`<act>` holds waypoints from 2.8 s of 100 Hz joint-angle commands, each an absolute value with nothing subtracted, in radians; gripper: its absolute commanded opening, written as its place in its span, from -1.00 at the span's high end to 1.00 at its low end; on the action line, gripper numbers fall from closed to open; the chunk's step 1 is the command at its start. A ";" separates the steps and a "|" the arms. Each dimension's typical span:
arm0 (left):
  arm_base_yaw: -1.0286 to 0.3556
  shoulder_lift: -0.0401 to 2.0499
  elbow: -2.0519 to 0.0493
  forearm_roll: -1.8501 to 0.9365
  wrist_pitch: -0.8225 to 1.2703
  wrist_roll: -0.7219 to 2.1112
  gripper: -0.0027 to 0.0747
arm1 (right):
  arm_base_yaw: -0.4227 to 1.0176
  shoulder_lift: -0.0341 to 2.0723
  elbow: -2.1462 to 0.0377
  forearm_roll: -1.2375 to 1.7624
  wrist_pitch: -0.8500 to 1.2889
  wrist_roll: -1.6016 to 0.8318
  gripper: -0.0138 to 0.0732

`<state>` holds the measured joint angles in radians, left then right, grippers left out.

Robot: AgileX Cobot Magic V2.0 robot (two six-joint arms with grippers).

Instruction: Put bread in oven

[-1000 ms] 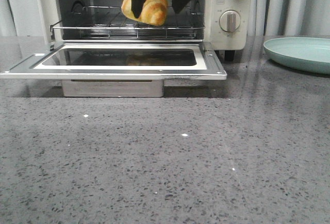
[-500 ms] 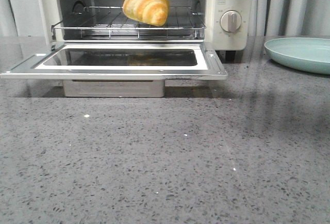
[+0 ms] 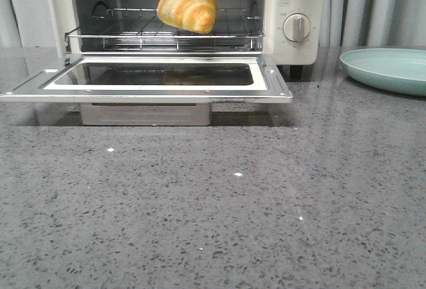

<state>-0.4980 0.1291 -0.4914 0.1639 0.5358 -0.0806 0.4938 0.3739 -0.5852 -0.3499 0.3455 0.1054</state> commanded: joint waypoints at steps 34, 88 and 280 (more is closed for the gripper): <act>-0.504 0.141 -0.516 0.165 0.460 -0.091 0.99 | 0.476 0.266 -0.572 -0.435 0.333 0.105 0.79; -0.444 0.095 -0.444 -0.013 0.463 -0.015 0.99 | 0.476 0.266 -0.572 -0.435 0.333 0.105 0.79; -0.145 -0.029 0.024 -0.113 0.257 -0.082 0.99 | 0.476 0.268 -0.572 -0.435 0.333 0.105 0.79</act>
<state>-0.1458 -0.0018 0.0015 -0.1014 0.3251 -0.0740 0.4804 0.2546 -0.5481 -0.4116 0.3987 0.1054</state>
